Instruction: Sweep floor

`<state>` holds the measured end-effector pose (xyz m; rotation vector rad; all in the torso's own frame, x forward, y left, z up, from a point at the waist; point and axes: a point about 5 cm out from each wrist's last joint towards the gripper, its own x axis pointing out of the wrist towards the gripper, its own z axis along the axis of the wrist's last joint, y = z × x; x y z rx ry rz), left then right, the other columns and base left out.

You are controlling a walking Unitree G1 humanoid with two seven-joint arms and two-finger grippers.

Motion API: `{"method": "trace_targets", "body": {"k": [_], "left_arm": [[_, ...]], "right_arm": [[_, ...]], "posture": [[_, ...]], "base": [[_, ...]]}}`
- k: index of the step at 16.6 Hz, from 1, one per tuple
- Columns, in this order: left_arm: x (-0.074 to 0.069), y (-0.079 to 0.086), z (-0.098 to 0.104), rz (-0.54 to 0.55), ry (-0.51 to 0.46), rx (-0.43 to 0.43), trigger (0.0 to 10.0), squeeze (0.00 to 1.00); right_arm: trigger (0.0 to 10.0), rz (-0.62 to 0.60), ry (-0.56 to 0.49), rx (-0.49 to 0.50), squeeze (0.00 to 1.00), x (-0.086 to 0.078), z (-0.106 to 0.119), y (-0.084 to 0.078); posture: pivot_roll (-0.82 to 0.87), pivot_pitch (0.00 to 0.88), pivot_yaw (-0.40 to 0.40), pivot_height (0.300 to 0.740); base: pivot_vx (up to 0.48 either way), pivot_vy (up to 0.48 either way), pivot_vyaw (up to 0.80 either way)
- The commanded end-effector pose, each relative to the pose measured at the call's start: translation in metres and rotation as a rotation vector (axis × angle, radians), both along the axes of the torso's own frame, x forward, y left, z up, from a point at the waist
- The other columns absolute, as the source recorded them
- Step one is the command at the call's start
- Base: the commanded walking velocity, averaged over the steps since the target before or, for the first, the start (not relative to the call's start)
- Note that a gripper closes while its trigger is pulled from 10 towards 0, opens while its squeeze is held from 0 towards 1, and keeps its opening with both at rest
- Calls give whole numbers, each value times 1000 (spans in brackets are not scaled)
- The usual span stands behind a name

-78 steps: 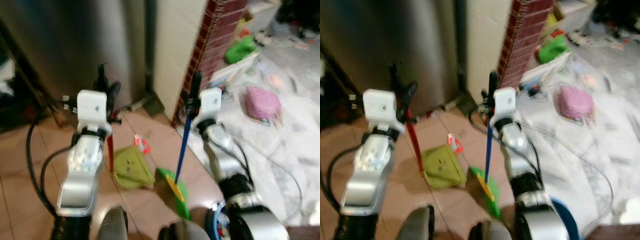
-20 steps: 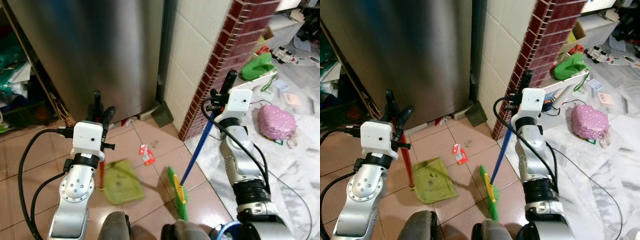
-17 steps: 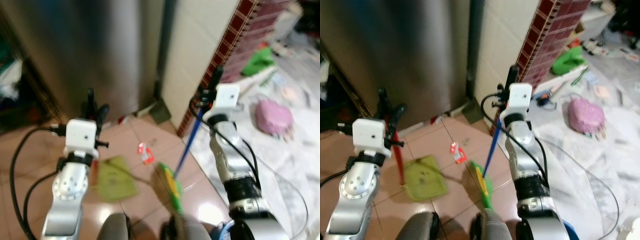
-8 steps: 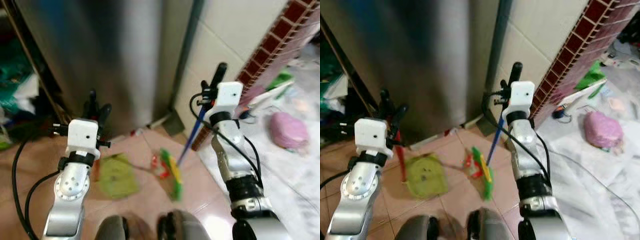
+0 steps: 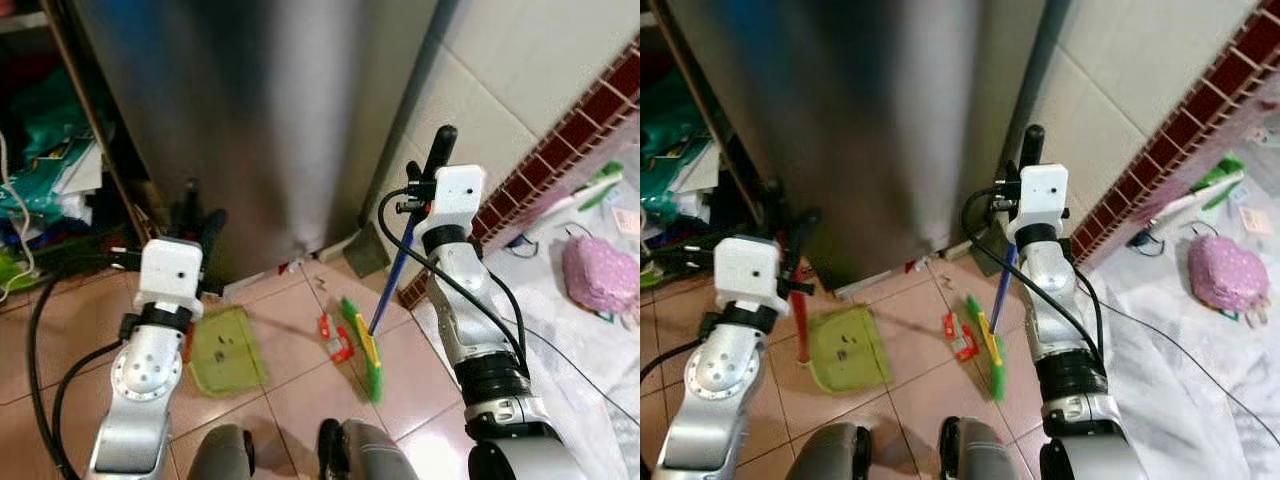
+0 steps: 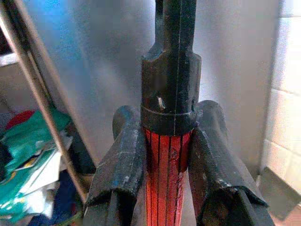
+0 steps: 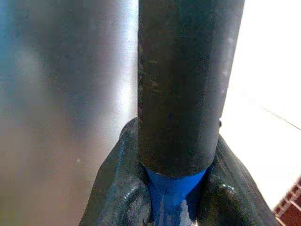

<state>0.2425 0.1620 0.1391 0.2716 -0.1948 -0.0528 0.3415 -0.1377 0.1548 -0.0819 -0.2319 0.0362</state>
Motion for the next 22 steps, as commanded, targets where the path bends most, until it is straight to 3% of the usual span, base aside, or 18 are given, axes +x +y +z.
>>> {"method": "trace_targets", "body": {"k": [1, 22], "left_arm": [[-2, -4, 11, -27, -50, -6, 10000, 0], [3, -10, 14, -48, -65, -30, 10000, 0]], "right_arm": [[10000, -27, -38, -26, 0, 0, 6, -9], [10000, -12, -75, -79, 0, -1, 8, -4]], "posture": [[71, 155, -97, 740], [68, 154, -93, 740]], "base": [[0, 0, 0], [241, 0, 0]]}}
